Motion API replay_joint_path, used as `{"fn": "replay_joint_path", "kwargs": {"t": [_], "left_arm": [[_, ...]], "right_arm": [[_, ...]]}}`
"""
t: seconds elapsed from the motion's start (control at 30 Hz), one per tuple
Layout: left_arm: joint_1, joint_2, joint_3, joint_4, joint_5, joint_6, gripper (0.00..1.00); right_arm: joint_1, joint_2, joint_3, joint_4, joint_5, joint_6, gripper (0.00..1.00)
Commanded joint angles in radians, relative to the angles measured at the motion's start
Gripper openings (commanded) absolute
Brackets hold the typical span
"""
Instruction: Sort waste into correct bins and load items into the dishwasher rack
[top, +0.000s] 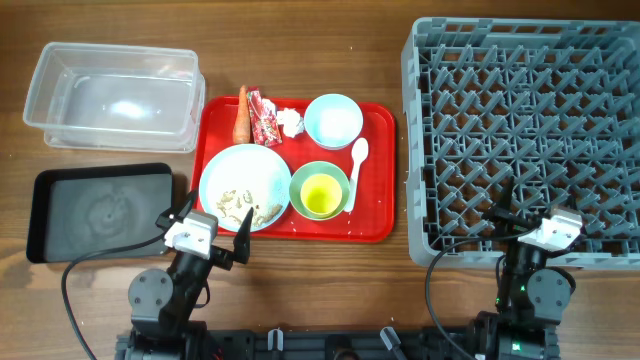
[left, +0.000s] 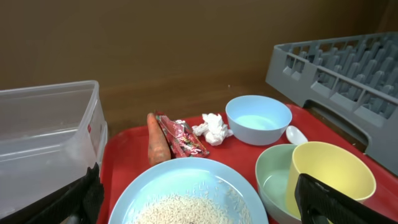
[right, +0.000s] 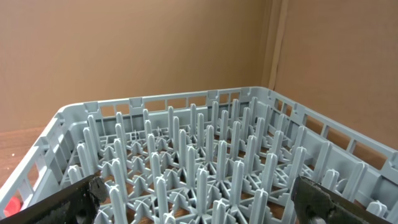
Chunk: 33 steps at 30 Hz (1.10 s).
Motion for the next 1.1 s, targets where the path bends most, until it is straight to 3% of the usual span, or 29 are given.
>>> {"fn": "replay_joint_path", "kwargs": {"t": [0.0,0.1,0.23,0.37,0.5,0.67,0.7,0.8,0.93,1.07], "left_arm": [[0.001,-0.007,-0.007,-0.006,-0.034,0.011,1.00],[0.001,-0.007,-0.006,0.057,0.110,0.008,1.00],[0.001,-0.007,-0.006,0.145,0.321,0.005,1.00],[0.001,-0.007,0.009,0.256,0.328,-0.092,1.00],[0.001,0.032,0.098,0.285,0.264,-0.174,1.00],[0.001,0.228,0.252,0.231,0.261,-0.267,1.00],[0.001,0.340,0.329,0.188,0.262,-0.313,1.00],[0.001,0.549,0.500,0.061,0.271,-0.393,1.00],[0.001,0.808,0.770,-0.156,0.340,-0.394,1.00],[0.001,0.948,0.889,-0.238,0.410,-0.392,1.00]], "right_arm": [[-0.002,0.000,-0.001,0.001,-0.083,0.034,1.00],[-0.002,0.000,-0.001,-0.013,-0.254,0.146,1.00],[-0.002,0.000,-0.001,0.019,-0.454,0.417,1.00],[-0.002,0.000,0.021,0.112,-0.634,0.432,1.00],[-0.002,0.022,0.164,0.072,-0.657,0.424,1.00],[-0.002,0.161,0.359,-0.128,-0.649,0.342,1.00],[-0.002,0.268,0.456,-0.256,-0.645,0.326,1.00],[-0.002,0.472,0.619,-0.428,-0.646,0.326,1.00],[-0.002,0.729,0.850,-0.631,-0.678,0.254,1.00],[-0.002,0.909,0.987,-0.703,-0.774,0.287,1.00]]}}
